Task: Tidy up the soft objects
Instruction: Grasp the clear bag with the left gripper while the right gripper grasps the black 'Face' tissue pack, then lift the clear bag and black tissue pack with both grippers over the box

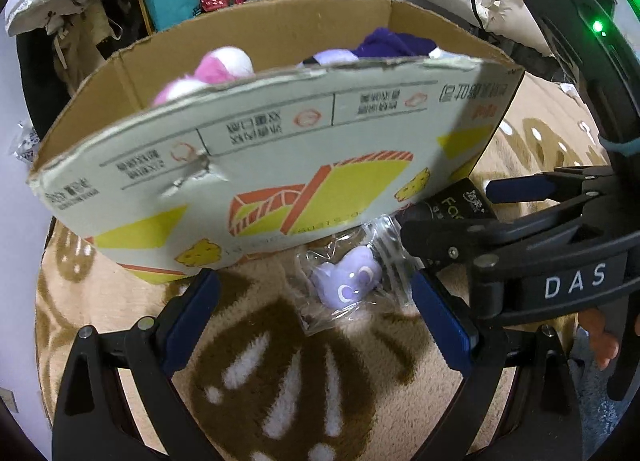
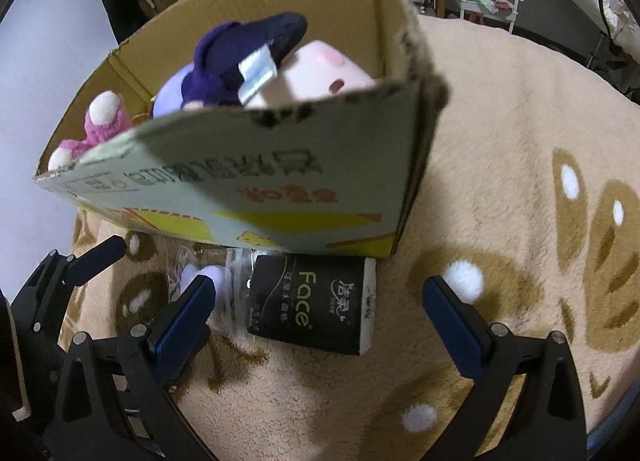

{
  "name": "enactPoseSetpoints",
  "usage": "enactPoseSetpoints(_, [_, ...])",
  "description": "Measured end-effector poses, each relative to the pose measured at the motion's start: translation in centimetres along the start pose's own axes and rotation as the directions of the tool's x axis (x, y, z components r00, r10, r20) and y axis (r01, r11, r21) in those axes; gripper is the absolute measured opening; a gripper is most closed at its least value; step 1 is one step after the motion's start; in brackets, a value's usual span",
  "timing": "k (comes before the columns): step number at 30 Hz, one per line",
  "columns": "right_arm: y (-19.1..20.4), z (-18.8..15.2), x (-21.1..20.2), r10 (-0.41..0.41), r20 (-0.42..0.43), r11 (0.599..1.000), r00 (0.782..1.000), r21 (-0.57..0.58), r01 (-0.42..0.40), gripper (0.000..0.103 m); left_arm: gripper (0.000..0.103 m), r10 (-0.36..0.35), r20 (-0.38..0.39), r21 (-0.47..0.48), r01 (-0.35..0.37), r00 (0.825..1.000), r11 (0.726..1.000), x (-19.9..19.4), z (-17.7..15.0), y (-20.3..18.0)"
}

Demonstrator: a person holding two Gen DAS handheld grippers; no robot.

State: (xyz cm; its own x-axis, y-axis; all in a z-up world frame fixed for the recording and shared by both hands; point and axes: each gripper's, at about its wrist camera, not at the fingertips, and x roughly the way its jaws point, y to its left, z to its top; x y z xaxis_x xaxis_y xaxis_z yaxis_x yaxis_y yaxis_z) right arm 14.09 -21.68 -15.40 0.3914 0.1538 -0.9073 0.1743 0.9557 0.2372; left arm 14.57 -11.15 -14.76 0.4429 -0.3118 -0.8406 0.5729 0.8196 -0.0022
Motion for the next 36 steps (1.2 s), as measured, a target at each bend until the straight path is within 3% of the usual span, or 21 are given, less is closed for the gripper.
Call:
enactPoseSetpoints(3, [0.0, 0.0, 0.5, 0.005, -0.017, 1.000, 1.000, 0.007, -0.005, 0.103, 0.095, -0.005, -0.010, 0.009, 0.005, 1.000, 1.000, 0.5, -0.2, -0.1])
enactPoseSetpoints(5, [-0.1, 0.0, 0.8, 0.010, -0.032, 1.000, 0.999, 0.011, -0.010, 0.094, 0.095, -0.011, -0.011, 0.010, 0.011, 1.000, 1.000, 0.7, -0.3, -0.1])
enactPoseSetpoints(10, [0.4, 0.1, 1.5, -0.013, -0.048, 1.000, 0.999, -0.001, 0.013, 0.092, 0.095, -0.029, -0.016, 0.008, 0.029, 0.999, 1.000, 1.0, -0.5, -0.1])
enactPoseSetpoints(15, [1.2, 0.0, 1.8, -0.040, -0.052, 0.999, 0.998, -0.003, 0.040, 0.081, 0.095, -0.066, -0.021, 0.019, 0.066, 0.998, 0.998, 1.4, -0.3, -0.8])
enactPoseSetpoints(20, [0.7, 0.3, 1.7, -0.020, -0.052, 0.999, 0.998, 0.030, 0.021, 0.074, 0.095, -0.053, -0.019, 0.017, 0.053, 0.998, 0.998, 1.8, -0.6, -1.3])
enactPoseSetpoints(30, [-0.2, 0.8, 1.7, -0.015, -0.053, 0.999, 0.998, 0.031, 0.017, 0.073, 0.095, 0.009, -0.022, 0.033, -0.008, 1.000, 0.999, 2.8, -0.8, -3.1])
enactPoseSetpoints(36, [0.1, 0.7, 1.6, -0.014, -0.053, 0.999, 0.999, 0.033, 0.016, 0.073, 0.095, 0.033, -0.014, -0.010, -0.033, 0.999, 0.999, 3.8, -0.1, -3.9])
